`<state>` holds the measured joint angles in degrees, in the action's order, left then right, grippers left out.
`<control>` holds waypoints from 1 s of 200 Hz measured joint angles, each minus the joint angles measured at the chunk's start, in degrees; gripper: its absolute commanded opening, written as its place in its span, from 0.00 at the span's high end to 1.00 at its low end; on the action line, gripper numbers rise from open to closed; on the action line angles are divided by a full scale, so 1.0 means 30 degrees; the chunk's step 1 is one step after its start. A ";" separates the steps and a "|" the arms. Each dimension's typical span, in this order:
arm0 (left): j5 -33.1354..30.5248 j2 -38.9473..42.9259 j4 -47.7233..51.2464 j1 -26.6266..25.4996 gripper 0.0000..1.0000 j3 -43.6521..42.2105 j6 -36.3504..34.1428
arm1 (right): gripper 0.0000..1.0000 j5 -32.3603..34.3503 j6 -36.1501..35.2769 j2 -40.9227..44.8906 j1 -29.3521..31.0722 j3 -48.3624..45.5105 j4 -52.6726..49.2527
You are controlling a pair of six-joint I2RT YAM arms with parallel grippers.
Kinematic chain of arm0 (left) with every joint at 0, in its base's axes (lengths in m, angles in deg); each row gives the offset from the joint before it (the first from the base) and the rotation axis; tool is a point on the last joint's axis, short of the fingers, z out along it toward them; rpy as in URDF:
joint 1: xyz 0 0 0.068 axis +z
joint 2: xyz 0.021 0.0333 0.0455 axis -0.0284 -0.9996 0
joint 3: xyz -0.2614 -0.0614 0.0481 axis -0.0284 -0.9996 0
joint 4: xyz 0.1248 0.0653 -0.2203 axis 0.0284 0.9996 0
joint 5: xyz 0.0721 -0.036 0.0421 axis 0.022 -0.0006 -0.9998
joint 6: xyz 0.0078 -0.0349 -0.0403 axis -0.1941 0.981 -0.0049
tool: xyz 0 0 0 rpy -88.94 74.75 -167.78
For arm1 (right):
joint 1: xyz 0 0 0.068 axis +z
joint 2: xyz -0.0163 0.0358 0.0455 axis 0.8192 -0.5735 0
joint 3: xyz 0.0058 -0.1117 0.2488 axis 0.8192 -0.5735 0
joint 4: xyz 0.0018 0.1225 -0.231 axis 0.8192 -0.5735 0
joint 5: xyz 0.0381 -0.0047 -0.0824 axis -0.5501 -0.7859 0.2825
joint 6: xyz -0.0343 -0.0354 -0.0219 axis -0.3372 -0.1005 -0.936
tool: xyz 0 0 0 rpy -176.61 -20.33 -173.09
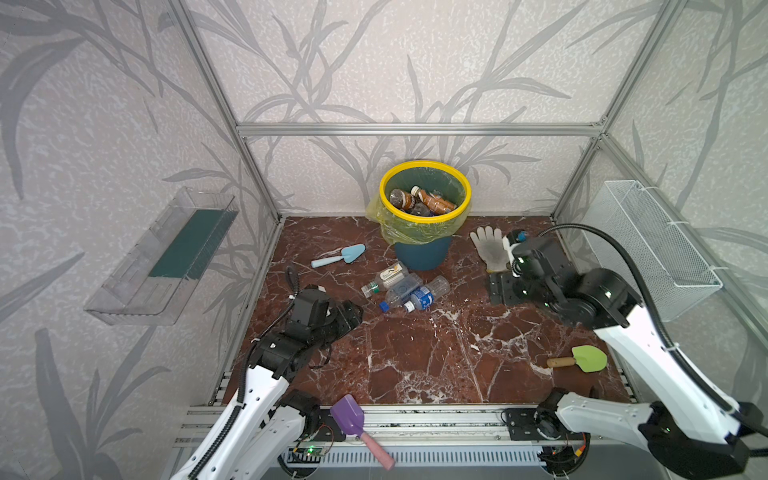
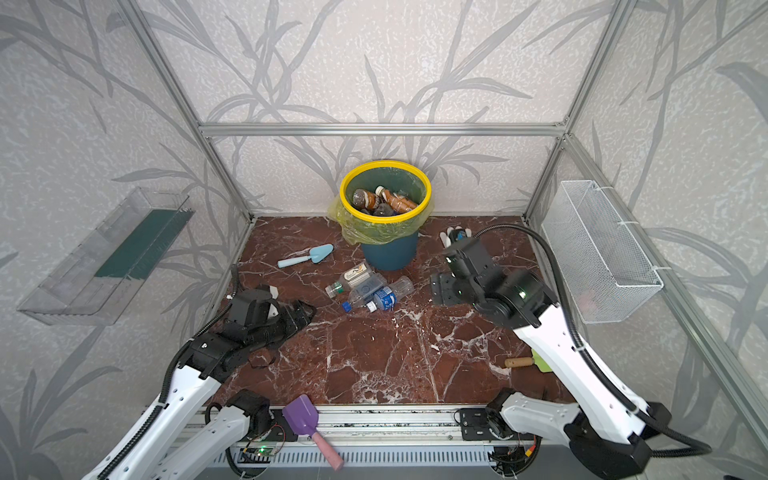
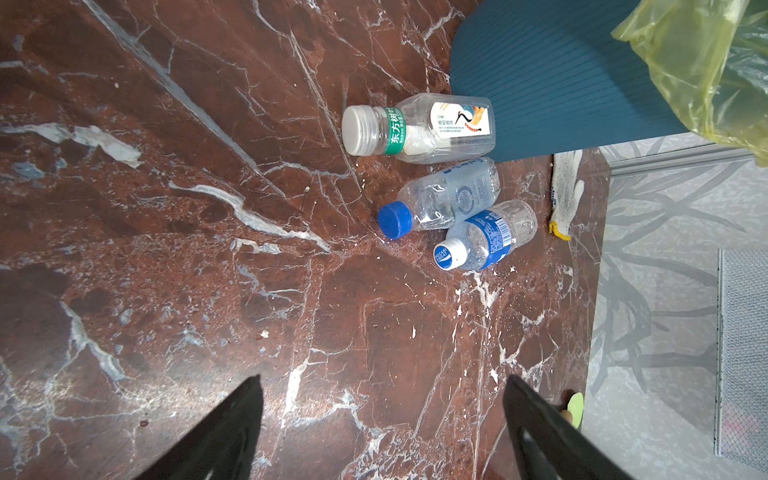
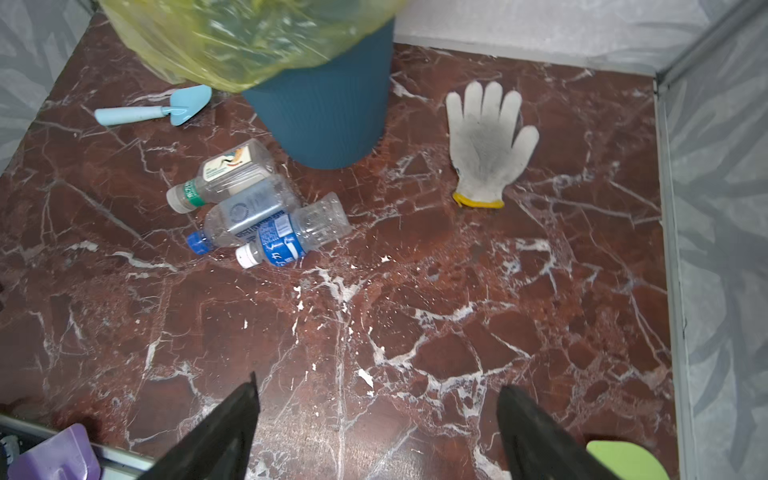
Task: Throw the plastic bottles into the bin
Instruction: 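Withdraw the right gripper from the bin toward the front, then reach the left gripper to the blue-label water bottle and close on it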
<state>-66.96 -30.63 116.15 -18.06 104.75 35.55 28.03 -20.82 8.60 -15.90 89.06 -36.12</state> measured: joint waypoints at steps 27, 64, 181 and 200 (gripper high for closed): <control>0.0197 -0.0299 -0.0036 0.0015 0.10 0.0007 -0.0423 | 0.10 -0.1370 0.1042 0.2215 -0.0313 -0.5100 0.2171; 0.0678 -0.2375 -0.0102 -0.0605 0.12 0.0867 -0.1450 | 0.11 -0.3432 0.2361 0.3672 -0.0845 -1.0834 0.4371; -0.3308 -1.4003 -0.1290 -0.8524 0.14 0.8517 -0.7715 | 0.11 -0.6674 0.3300 0.7686 -0.4226 -1.4418 0.7271; -0.4175 -1.5766 -0.1078 -0.9333 0.14 1.0076 -0.9027 | 0.11 -0.6696 0.3111 0.8466 -0.5005 -1.4418 0.6849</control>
<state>-79.49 -77.93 112.92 -46.06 134.97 8.47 7.94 -11.49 33.99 -30.91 45.80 -15.58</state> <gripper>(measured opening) 0.864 0.885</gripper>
